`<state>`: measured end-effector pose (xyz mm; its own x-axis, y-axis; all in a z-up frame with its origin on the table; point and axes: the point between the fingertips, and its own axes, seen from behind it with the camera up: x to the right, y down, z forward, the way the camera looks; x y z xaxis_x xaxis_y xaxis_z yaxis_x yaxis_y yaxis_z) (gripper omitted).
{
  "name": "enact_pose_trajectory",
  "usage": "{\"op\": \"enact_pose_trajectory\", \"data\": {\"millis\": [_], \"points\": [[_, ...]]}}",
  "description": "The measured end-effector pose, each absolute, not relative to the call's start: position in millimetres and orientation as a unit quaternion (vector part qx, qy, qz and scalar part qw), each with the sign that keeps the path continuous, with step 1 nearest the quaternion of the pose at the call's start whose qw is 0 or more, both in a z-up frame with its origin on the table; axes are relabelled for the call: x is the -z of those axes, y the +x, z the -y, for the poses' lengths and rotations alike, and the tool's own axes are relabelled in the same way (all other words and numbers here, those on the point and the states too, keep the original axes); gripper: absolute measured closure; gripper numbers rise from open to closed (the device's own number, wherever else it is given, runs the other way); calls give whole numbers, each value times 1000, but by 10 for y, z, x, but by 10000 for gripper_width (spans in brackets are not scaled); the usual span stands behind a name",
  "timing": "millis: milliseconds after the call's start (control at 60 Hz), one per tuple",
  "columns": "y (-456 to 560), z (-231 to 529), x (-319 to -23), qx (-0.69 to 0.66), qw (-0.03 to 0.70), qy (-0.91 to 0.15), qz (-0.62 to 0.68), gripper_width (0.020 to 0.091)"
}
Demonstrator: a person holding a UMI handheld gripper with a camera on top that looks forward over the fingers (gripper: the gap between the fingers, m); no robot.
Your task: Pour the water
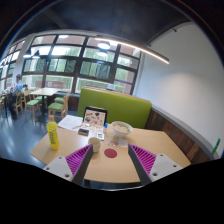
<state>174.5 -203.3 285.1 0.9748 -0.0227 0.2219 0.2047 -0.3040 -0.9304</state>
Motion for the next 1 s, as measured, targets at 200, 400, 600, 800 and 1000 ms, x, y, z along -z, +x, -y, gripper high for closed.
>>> {"op": "enact_pose_trajectory", "data": {"millis": [200,400,600,800,1000], "points": [[1661,2103,-2733,86,591,-801,49,285],[1269,1991,-2190,51,570,-817,69,285],[211,1645,-1554,-30,552,-827,100,285],[-935,991,-987,-67,539,-829,134,285],[-1444,158,-776,-38,544,-829,122,282]]}}
